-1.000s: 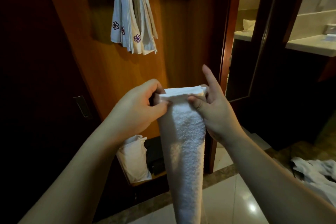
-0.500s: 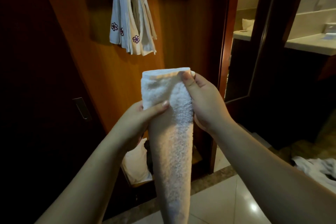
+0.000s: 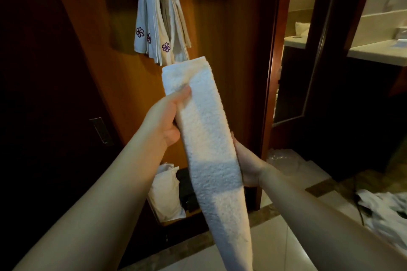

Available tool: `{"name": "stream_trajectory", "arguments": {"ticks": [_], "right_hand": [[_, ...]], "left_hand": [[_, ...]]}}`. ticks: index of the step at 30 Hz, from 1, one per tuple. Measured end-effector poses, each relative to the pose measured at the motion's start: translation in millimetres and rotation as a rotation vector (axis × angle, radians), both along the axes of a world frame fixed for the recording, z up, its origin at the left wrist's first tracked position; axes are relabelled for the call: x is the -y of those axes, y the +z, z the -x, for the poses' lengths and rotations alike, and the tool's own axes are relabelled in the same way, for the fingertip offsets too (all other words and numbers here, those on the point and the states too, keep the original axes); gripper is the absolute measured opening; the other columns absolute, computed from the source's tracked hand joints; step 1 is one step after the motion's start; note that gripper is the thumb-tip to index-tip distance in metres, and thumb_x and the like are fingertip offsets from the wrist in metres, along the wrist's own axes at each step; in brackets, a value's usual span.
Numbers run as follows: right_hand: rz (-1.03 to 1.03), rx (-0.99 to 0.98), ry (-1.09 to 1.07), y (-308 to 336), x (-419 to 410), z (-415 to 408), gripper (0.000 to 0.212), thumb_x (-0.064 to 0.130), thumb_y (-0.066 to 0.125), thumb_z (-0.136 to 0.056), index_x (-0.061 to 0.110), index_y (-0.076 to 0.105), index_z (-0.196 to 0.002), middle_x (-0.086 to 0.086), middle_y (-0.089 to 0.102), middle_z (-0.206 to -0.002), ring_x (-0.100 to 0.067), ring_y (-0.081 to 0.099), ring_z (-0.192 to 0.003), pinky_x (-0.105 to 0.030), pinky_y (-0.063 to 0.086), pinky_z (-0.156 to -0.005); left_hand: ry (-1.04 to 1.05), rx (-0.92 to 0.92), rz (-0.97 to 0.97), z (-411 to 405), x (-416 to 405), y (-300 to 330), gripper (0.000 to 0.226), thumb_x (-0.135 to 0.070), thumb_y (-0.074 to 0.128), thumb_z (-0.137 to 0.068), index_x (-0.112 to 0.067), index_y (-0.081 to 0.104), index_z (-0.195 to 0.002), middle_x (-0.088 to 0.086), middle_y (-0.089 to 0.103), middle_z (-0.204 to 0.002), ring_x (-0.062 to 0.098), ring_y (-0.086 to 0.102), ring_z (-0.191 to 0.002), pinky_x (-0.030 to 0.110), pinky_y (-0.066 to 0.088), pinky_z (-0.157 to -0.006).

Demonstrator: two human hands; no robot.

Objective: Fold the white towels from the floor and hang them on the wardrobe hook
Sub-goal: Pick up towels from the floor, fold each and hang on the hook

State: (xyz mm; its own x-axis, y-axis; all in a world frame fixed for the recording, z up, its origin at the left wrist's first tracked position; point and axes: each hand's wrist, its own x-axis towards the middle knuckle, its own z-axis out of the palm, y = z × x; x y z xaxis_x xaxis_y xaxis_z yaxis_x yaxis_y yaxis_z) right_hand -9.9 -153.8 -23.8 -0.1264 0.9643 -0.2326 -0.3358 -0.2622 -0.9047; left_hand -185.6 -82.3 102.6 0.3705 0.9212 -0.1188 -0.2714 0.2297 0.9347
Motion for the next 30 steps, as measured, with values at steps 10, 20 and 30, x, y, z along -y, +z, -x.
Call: {"name": "stream_trajectory", "arguments": {"ticks": [10,20,30], "right_hand": [[-0.090,0.354,0.151,-24,18,-4,0.105,0.066,0.093,-0.039,0.013,0.062,-0.124,-0.010,0.069,-0.121,-0.024,0.069,-0.111,-0.046,0.053,-0.102],[-0.041,0.288,0.417,-8,17,-13,0.098,0.052,0.100,-0.037,0.011,0.064,-0.118,-0.006,0.073,-0.114,-0.026,0.066,-0.113,-0.042,0.051,-0.102],[-0.001,0.220,0.425,-1,23,-5,0.104,0.047,0.098,-0.052,0.005,0.053,-0.136,-0.019,0.060,-0.136,-0.033,0.058,-0.127,-0.046,0.045,-0.110]], "left_hand": [[0.166,-0.114,0.057,0,-50,18,0.032,-0.026,0.082,-0.082,-0.016,0.062,-0.106,0.011,0.077,-0.092,0.031,0.075,-0.077,0.050,0.058,-0.048],[-0.024,-0.008,0.126,4,-69,32,0.043,-0.012,0.074,-0.086,-0.008,0.056,-0.125,0.021,0.074,-0.105,0.041,0.073,-0.092,0.059,0.059,-0.073],[0.023,-0.117,0.160,-10,-93,23,0.047,-0.014,0.076,-0.084,-0.009,0.055,-0.126,0.021,0.076,-0.097,0.042,0.074,-0.085,0.059,0.059,-0.068]]}}
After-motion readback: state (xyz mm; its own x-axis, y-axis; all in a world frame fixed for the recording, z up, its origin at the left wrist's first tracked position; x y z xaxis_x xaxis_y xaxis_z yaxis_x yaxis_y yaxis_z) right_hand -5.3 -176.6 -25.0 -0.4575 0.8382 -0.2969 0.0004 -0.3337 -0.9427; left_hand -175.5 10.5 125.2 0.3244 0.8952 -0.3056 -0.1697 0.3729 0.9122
